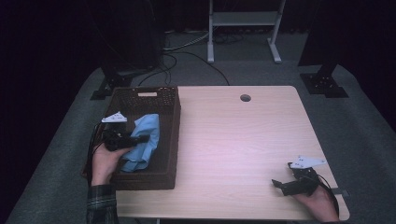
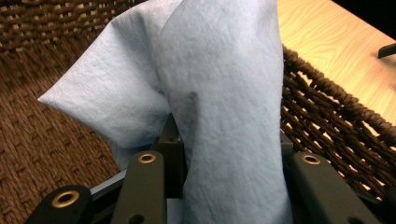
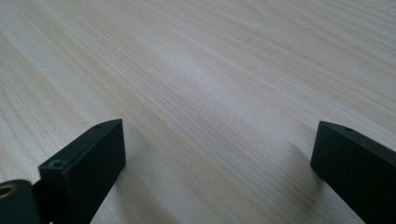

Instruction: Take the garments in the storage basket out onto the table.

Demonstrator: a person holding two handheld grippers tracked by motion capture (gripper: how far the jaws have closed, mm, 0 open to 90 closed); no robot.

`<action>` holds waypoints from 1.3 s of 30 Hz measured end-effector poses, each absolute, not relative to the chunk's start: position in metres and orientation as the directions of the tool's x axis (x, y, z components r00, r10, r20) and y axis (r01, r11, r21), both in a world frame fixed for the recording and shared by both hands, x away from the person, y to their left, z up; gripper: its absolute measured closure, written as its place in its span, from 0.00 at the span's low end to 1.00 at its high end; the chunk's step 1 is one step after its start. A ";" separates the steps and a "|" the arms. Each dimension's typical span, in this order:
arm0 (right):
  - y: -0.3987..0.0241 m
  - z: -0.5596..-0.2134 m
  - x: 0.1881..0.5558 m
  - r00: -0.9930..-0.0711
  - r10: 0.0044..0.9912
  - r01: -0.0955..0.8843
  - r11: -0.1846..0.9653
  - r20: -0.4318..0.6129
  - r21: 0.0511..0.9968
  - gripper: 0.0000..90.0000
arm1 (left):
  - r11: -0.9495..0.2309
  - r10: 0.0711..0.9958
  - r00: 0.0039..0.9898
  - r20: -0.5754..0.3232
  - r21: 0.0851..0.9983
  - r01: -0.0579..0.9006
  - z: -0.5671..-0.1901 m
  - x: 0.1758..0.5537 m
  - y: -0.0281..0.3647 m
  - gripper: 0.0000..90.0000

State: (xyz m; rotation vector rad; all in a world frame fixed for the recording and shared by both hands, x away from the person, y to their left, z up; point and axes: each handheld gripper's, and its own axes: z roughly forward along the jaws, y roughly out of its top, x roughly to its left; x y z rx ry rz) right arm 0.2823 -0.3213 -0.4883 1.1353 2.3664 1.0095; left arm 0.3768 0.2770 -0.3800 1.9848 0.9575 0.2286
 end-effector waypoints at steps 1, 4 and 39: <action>-0.321 -0.488 0.282 -0.629 0.777 0.545 0.432 0.010 0.719 0.02 | -0.291 0.698 0.687 -0.202 0.796 0.530 -0.379 0.376 0.277 0.68; -0.321 -0.488 0.282 -0.629 0.777 0.545 0.432 0.010 0.719 0.02 | -0.270 0.688 0.696 -0.205 0.818 0.508 -0.376 0.375 0.279 0.68; -0.321 -0.488 0.282 -0.629 0.777 0.545 0.432 0.010 0.718 0.02 | -0.060 0.649 0.732 -0.208 0.945 0.322 -0.349 0.359 0.282 0.68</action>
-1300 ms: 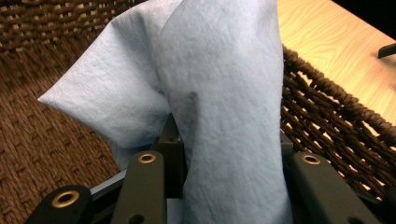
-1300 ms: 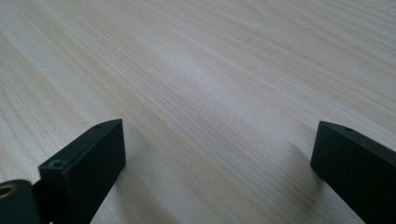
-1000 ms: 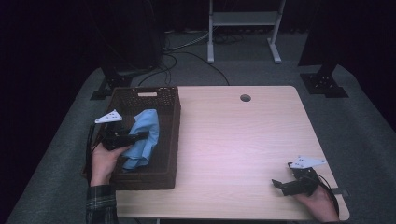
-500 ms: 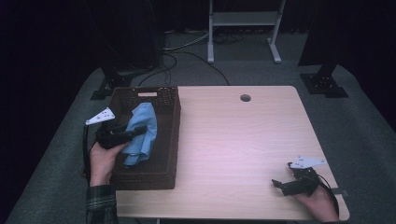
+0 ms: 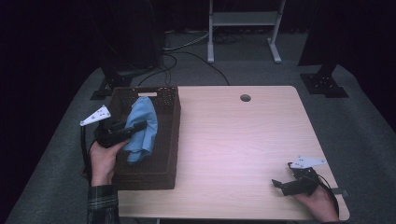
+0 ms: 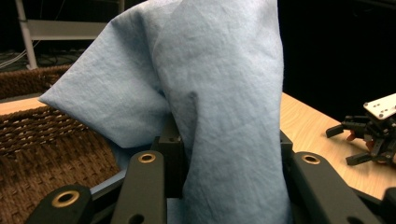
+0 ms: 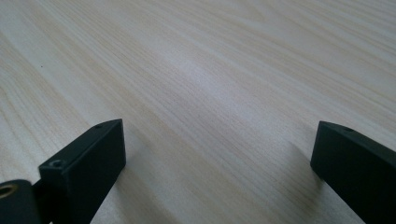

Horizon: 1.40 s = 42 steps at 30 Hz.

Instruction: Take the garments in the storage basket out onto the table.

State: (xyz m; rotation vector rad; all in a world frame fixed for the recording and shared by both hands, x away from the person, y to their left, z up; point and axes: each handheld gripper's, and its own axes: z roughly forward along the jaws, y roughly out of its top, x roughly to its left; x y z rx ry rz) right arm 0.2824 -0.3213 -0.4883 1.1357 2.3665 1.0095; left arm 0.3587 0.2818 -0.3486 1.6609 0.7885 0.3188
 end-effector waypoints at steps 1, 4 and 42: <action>-0.321 -0.488 0.282 -0.629 0.777 0.545 0.432 0.010 0.719 0.02 | -0.059 0.655 0.728 -0.203 0.947 0.317 -0.347 0.358 0.280 0.68; -0.321 -0.488 0.282 -0.629 0.777 0.546 0.431 0.011 0.719 0.02 | -0.056 0.657 0.729 -0.194 0.951 0.303 -0.343 0.356 0.277 0.68; -0.321 -0.488 0.282 -0.628 0.778 0.547 0.430 0.012 0.719 0.02 | -0.070 0.617 0.774 -0.140 0.970 0.232 -0.312 0.342 0.205 0.69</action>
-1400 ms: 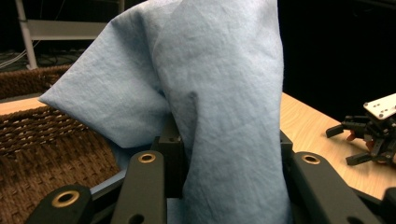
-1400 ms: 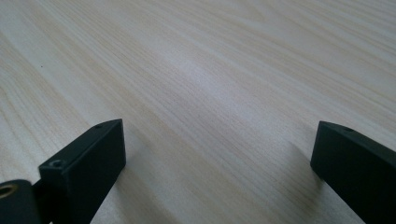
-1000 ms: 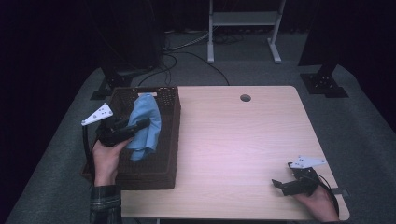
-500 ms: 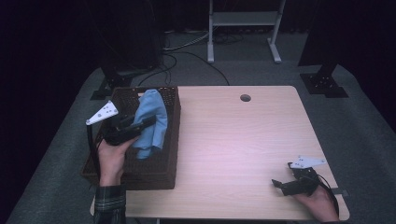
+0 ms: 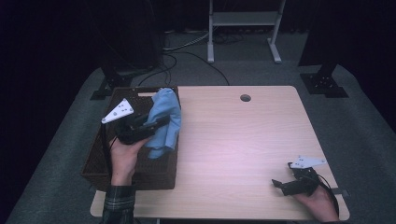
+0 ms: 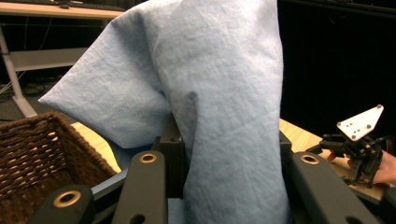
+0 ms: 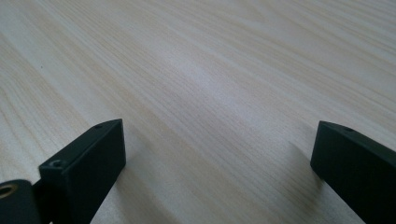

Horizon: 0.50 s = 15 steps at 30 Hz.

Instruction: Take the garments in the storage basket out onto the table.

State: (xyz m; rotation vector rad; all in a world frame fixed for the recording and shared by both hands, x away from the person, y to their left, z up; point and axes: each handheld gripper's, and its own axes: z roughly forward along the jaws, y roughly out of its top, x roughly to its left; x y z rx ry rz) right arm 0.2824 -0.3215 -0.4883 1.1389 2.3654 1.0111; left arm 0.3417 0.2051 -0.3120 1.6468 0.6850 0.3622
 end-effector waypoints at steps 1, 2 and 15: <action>-0.321 -0.488 0.282 -0.628 0.778 0.547 0.430 0.012 0.719 0.02 | -0.071 0.616 0.775 -0.138 0.971 0.230 -0.311 0.342 0.203 0.69; -0.321 -0.488 0.282 -0.628 0.778 0.547 0.430 0.012 0.719 0.02 | -0.070 0.614 0.777 -0.139 0.971 0.229 -0.310 0.341 0.202 0.69; -0.322 -0.488 0.283 -0.626 0.779 0.549 0.425 0.017 0.720 0.02 | -0.062 0.600 0.790 -0.126 0.977 0.203 -0.301 0.339 0.178 0.69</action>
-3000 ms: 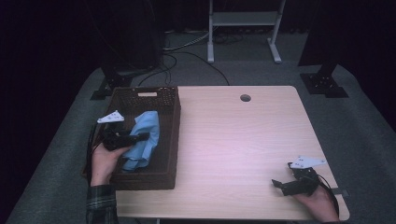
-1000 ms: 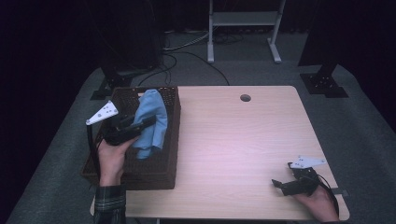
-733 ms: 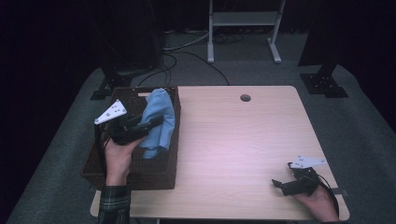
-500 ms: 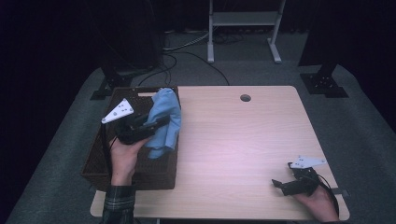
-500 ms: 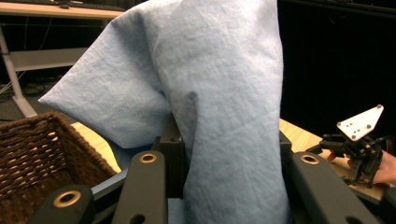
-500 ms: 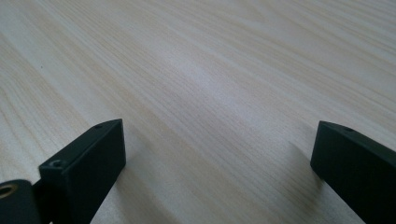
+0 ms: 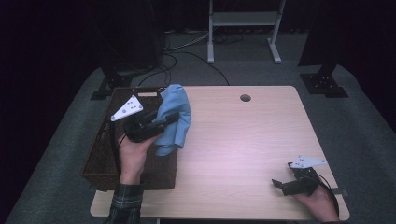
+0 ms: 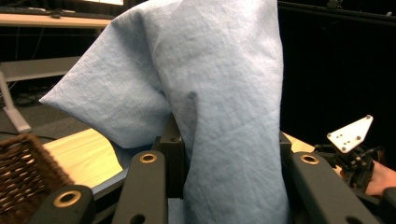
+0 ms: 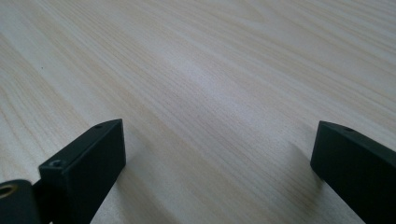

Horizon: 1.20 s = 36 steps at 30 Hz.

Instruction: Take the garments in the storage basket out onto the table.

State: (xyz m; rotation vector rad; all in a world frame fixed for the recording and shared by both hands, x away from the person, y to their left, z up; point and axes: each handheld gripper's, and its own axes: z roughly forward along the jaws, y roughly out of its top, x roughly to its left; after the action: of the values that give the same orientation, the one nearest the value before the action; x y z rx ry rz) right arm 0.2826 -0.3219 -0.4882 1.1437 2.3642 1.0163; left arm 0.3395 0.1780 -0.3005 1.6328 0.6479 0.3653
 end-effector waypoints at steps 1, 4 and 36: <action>-0.322 -0.488 0.283 -0.626 0.779 0.549 0.425 0.017 0.720 0.02 | -0.063 0.598 0.792 -0.126 0.977 0.202 -0.300 0.339 0.175 0.69; -0.322 -0.488 0.283 -0.627 0.779 0.547 0.428 0.014 0.720 0.02 | -0.068 0.587 0.800 -0.120 0.978 0.197 -0.299 0.339 0.167 0.69; -0.321 -0.488 0.282 -0.627 0.779 0.547 0.429 0.013 0.719 0.02 | -0.109 0.534 0.838 -0.111 0.974 0.199 -0.320 0.337 0.100 0.69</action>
State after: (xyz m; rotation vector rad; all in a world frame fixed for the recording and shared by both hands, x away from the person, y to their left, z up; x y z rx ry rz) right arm 0.2824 -0.3215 -0.4883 1.1401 2.3647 1.0119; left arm 0.3366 0.0995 -0.3200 1.6845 0.5749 0.3113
